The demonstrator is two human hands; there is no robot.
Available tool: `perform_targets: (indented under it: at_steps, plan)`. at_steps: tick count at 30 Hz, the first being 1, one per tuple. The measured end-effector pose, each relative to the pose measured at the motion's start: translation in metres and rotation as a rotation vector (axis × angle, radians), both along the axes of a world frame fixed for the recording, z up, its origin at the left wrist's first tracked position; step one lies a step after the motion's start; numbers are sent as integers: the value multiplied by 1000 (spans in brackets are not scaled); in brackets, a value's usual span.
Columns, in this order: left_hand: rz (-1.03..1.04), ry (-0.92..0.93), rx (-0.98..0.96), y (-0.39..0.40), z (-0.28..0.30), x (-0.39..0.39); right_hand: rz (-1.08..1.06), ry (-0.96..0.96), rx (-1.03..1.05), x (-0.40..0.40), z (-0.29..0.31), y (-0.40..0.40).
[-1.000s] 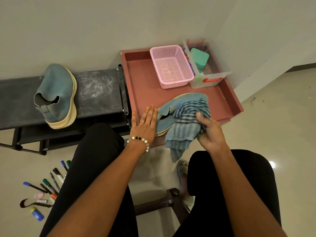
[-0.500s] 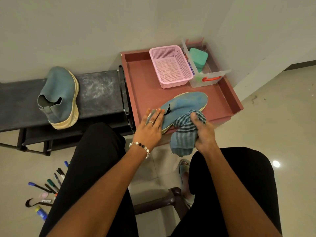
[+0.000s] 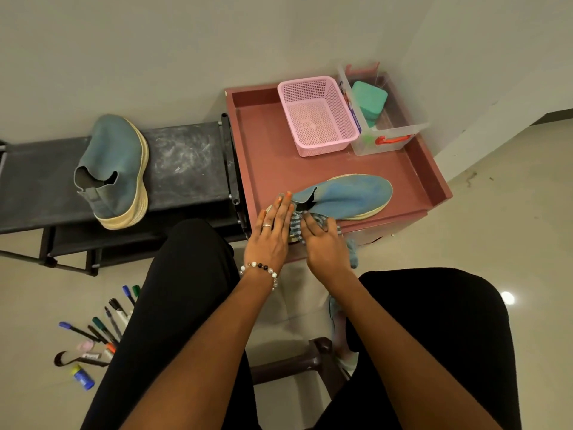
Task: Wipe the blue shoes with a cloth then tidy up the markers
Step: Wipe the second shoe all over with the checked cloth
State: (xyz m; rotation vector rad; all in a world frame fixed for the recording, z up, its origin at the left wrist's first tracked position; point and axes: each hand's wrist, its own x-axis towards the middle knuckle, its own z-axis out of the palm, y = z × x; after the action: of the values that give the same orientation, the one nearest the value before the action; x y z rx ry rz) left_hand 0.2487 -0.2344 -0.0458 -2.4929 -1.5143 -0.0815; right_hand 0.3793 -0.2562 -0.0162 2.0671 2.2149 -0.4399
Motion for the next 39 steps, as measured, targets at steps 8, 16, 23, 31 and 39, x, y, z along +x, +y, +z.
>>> perform_targets:
  at_steps: [8, 16, 23, 31, 39]
  plan:
    - [39, -84, -74, -2, 8, 0, -86, -147, -38, -12, 19, 13]
    - [124, -101, -292, -2, 14, -3, -88, -23, -124, -19, 31, 7]
    - [78, -91, -364, 1, 21, -3, -103, -120, -132, -26, 36, 15]
    - [65, -66, -386, 3, 26, -5, -122, -129, -102, -36, 24, 18]
    - [46, -132, -261, -1, 16, -10, 14, -347, -78, -14, 44, 18]
